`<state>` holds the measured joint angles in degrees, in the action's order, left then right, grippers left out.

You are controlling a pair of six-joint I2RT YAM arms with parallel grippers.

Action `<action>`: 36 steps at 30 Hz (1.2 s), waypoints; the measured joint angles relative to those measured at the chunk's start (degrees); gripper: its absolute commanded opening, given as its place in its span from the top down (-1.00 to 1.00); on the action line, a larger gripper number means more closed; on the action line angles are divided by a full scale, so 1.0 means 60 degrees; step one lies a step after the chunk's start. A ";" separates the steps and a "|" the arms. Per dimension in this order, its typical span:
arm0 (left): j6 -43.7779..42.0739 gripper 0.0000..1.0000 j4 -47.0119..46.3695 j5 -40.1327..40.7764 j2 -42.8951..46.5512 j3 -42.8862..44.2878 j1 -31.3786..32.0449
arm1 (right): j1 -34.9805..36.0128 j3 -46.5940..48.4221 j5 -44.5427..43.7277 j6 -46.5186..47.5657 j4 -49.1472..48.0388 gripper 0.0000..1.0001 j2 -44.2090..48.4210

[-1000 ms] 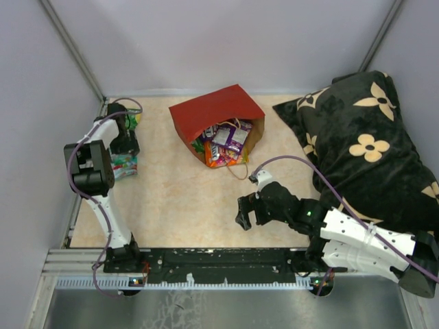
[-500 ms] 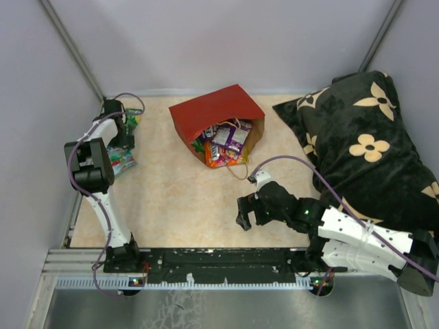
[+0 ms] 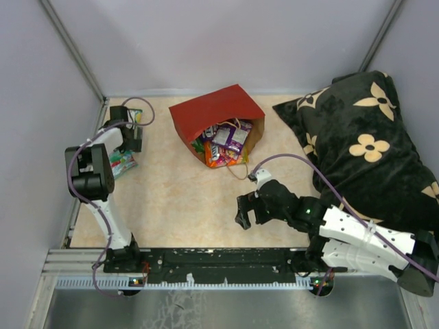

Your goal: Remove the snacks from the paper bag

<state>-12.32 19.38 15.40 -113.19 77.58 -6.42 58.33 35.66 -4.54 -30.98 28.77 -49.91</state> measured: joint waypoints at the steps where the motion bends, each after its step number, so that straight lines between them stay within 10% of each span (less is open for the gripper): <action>1: 0.0011 -0.97 0.0025 -0.0004 0.0047 -0.0055 0.0084 | 0.0000 0.0000 -0.0015 -0.0015 0.0036 -0.99 0.0106; 16: 0.2521 -1.00 0.0532 -0.1162 0.2852 -0.0514 -0.0080 | 0.0000 0.0000 -0.0047 0.0215 0.0189 -0.99 -0.0015; 36: 0.3013 -0.82 0.0138 -0.3552 0.0878 -0.0823 -0.1184 | 0.0000 0.0015 0.0200 0.0404 -0.0594 -0.98 -0.1027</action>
<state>5.76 20.21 -5.91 -107.92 72.64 -13.52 58.33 35.75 -3.33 -28.56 25.21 -56.07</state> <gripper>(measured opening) 0.924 0.991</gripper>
